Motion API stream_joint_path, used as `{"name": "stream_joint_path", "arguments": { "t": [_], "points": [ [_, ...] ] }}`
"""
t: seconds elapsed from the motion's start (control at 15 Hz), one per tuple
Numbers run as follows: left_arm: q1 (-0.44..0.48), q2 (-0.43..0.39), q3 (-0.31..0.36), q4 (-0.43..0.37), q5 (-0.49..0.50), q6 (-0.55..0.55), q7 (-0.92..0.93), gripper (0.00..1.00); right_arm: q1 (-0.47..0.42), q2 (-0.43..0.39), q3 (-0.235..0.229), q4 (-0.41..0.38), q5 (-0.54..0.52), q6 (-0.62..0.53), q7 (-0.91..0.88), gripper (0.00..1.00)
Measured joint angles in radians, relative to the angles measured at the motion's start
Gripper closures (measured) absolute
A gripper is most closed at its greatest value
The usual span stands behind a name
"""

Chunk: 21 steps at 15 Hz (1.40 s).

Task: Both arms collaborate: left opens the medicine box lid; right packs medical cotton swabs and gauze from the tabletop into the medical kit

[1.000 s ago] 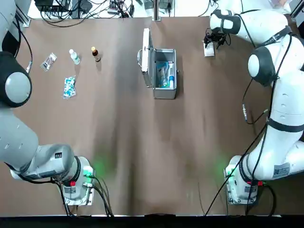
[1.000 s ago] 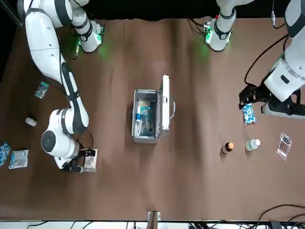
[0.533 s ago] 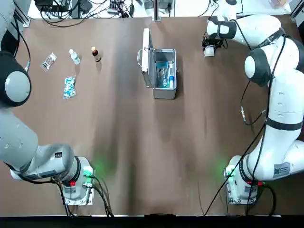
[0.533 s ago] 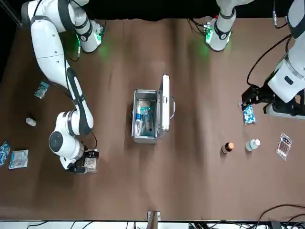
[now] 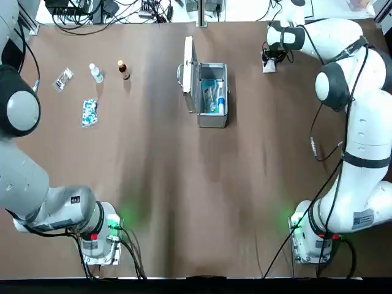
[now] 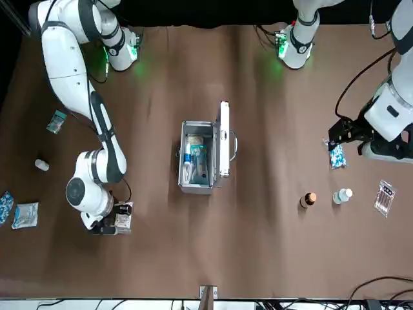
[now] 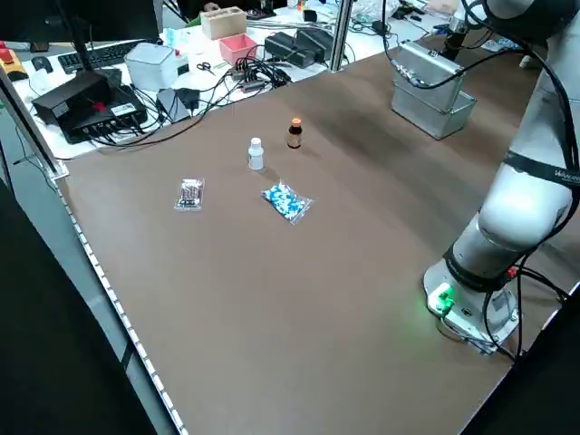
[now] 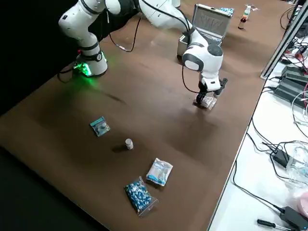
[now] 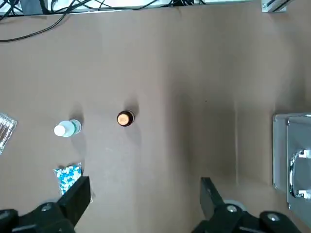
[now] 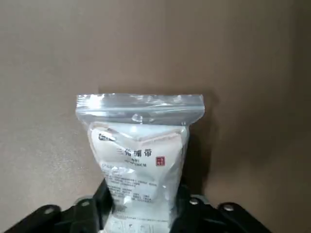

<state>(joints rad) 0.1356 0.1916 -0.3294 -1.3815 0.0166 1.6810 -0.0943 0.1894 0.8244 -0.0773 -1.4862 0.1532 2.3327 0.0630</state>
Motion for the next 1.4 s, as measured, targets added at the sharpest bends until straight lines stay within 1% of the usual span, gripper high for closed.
{"name": "stream_joint_path", "arguments": {
  "t": [0.13,0.33,0.6,0.67,0.8,1.0,1.2,1.33,1.4],
  "points": [
    [0.008,0.002,0.002,0.0,0.0,0.003,0.0,0.0,0.003,-0.002,0.001,0.001,0.0,-0.001,0.0,0.46],
    [0.011,0.002,0.002,0.0,0.0,0.003,0.0,0.0,0.018,-0.002,0.003,0.003,0.0,-0.001,0.013,0.46],
    [0.011,0.002,0.002,0.0,0.0,0.003,0.0,0.0,0.061,-0.005,0.012,0.013,0.0,-0.002,0.091,0.46],
    [0.011,0.002,0.002,0.0,0.0,0.003,0.0,0.0,0.071,-0.01,0.023,0.019,0.0,-0.01,0.12,0.46],
    [0.011,0.002,0.002,0.0,0.0,0.003,0.0,0.0,0.083,-0.023,0.058,0.041,0.0,-0.052,0.18,0.46],
    [0.011,0.002,0.002,0.0,0.0,0.004,0.0,0.0,0.091,-0.069,0.099,0.087,0.0,-0.184,0.262,0.45],
    [0.011,0.002,0.002,0.0,0.0,0.004,0.0,0.0,0.09,-0.153,0.136,0.109,0.0,-0.311,0.34,0.45],
    [0.012,0.002,0.002,0.0,0.0,0.004,0.0,0.0,0.09,-0.202,0.188,0.109,0.0,-0.369,0.418,0.45],
    [0.015,0.002,0.002,0.0,0.0,0.004,0.0,0.0,0.091,-0.213,0.224,0.107,0.0,-0.378,0.464,0.45]
  ]
}}
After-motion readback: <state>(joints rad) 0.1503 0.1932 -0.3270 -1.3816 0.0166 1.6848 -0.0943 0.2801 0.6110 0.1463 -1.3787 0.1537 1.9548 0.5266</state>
